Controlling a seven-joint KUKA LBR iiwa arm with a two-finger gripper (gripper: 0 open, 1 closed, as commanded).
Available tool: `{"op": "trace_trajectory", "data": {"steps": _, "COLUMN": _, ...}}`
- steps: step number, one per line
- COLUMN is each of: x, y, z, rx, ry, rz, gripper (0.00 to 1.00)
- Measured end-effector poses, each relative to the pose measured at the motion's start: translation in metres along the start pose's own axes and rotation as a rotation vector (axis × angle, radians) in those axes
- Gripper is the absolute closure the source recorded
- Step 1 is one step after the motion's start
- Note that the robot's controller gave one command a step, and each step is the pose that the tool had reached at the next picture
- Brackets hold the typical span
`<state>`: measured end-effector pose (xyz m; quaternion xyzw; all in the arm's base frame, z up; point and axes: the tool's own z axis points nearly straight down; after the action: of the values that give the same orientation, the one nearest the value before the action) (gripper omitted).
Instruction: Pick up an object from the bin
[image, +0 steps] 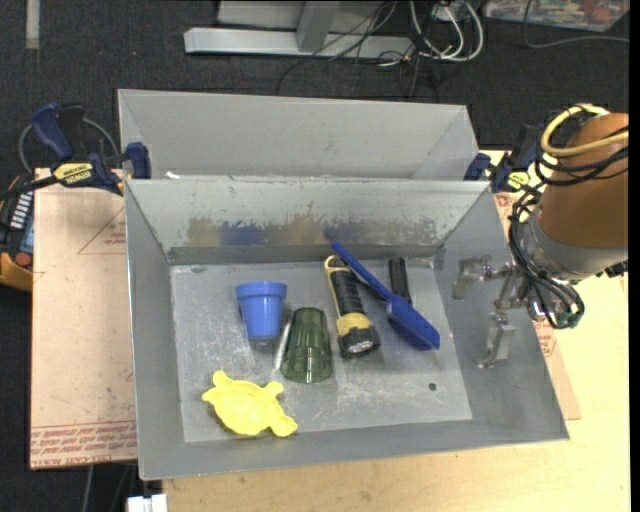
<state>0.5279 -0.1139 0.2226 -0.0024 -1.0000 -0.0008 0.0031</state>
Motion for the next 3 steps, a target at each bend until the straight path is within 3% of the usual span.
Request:
{"op": "trace_trajectory", "data": {"steps": 1, "x": -0.001, "y": 0.001, "z": -0.005, "rx": 0.001, "ry": -0.007, "rz": -0.005, "gripper": 0.00}}
{"op": "trace_trajectory", "data": {"steps": 2, "x": -0.030, "y": 0.016, "z": 0.103, "rx": -0.001, "ry": -0.007, "rz": 0.184, "gripper": 0.00}}
{"op": "trace_trajectory", "data": {"steps": 3, "x": -0.050, "y": 0.016, "z": 0.061, "rx": -0.001, "ry": -0.012, "rz": 0.296, "gripper": 0.00}}
